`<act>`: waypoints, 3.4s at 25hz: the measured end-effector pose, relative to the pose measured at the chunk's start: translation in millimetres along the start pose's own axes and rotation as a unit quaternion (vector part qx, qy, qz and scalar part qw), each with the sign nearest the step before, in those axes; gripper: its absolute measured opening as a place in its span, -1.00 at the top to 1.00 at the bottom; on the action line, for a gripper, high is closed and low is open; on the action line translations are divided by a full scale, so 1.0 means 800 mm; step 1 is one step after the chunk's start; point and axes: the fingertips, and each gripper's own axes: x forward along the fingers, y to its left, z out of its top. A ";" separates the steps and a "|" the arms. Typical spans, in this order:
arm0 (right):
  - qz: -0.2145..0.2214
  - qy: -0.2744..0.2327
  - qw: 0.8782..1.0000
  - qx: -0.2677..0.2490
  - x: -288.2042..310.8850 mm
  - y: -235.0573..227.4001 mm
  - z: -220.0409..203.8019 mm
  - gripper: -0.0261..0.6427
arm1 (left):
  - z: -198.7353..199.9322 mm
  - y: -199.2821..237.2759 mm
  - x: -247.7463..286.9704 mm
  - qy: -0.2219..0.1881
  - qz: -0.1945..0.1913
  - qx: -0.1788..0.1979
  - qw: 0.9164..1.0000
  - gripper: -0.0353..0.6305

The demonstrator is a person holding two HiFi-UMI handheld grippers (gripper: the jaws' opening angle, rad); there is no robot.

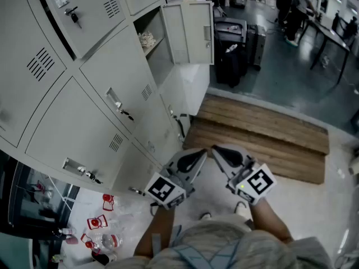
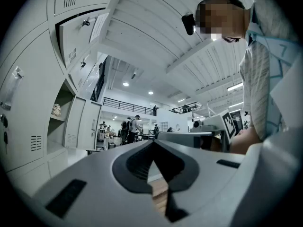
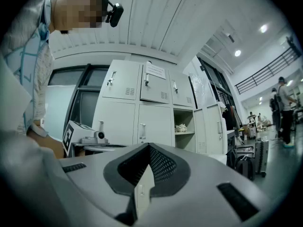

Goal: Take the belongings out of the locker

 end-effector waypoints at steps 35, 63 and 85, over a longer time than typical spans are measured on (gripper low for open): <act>0.060 0.009 0.998 0.013 0.064 -0.030 -0.032 0.91 | -0.020 0.075 0.010 0.010 0.047 -0.007 0.999 0.88; 0.247 0.022 0.968 -0.018 0.260 -0.306 -0.001 0.90 | 0.017 0.357 0.205 0.013 0.232 0.048 0.972 0.88; 0.245 -0.007 0.969 -0.020 0.463 -0.330 0.047 0.64 | 0.073 0.519 0.143 -0.009 0.299 0.081 0.951 0.88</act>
